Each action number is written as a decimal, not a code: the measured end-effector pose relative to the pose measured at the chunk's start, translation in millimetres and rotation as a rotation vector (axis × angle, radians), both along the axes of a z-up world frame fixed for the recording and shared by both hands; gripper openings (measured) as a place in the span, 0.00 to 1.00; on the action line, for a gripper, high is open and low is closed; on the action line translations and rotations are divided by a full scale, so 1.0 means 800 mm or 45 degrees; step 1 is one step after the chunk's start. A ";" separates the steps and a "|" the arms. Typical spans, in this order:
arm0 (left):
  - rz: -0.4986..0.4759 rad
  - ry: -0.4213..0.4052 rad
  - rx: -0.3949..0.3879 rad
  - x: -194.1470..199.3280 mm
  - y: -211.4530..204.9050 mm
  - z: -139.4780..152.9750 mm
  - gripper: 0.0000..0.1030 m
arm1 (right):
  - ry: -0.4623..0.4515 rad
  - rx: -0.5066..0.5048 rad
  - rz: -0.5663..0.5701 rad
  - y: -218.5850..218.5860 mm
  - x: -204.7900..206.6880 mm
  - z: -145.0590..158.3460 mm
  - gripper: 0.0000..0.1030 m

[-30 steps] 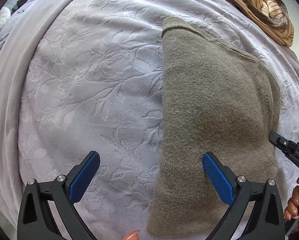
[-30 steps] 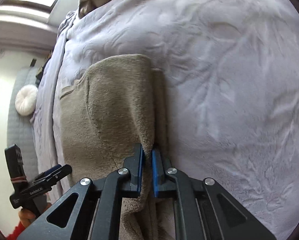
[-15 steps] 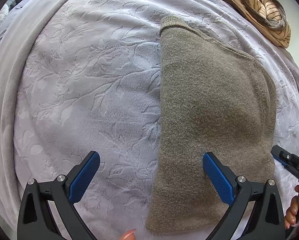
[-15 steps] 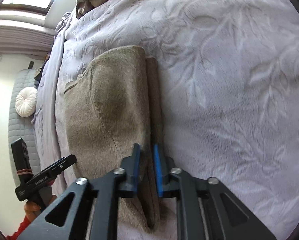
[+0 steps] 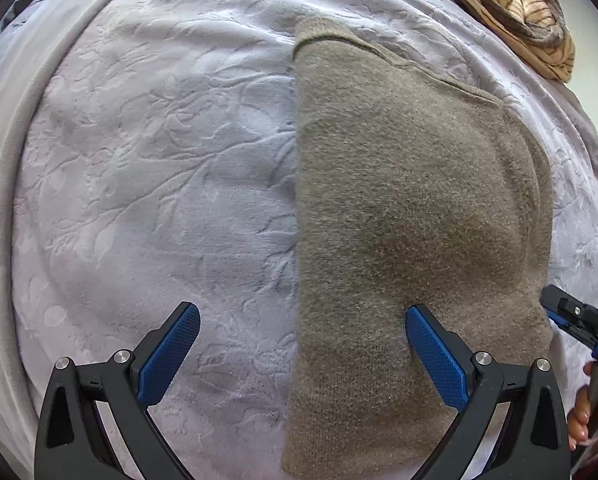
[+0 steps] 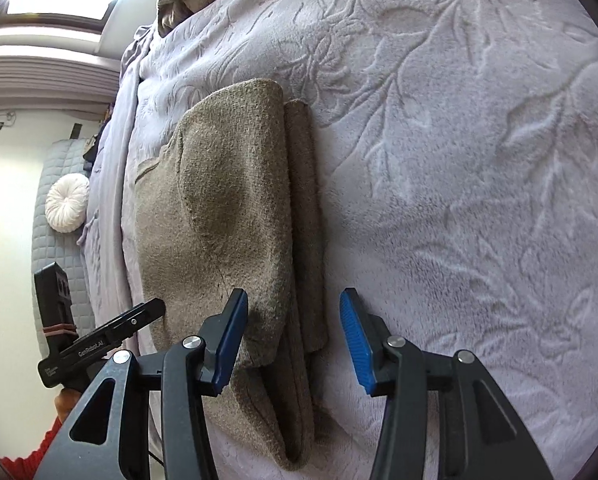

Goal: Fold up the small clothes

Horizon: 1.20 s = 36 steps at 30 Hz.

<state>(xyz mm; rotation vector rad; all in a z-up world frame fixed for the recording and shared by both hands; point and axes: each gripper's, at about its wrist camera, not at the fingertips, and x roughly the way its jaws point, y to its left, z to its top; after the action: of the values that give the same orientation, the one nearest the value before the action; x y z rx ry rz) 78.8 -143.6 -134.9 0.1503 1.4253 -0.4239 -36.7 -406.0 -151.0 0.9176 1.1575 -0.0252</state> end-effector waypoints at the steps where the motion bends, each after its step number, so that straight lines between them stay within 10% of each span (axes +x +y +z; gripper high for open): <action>1: -0.005 0.001 -0.001 0.001 -0.008 -0.002 1.00 | 0.002 0.002 0.006 -0.001 0.002 -0.002 0.51; 20: -0.206 0.249 -0.464 0.083 -0.024 -0.048 1.00 | -0.092 0.269 0.160 -0.015 0.040 -0.044 0.52; 29: -0.310 0.228 -0.416 0.071 -0.070 -0.057 1.00 | -0.156 0.395 0.229 0.000 0.083 -0.071 0.54; 36: -0.269 0.164 -0.458 0.059 -0.058 -0.031 0.59 | -0.157 0.513 0.104 0.003 0.062 -0.066 0.33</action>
<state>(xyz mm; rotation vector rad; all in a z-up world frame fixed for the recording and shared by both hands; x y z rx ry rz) 126.3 -190.1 -159.6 -0.0195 1.4402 -0.8688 12.8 -403.4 -204.0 1.2066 1.1024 0.3373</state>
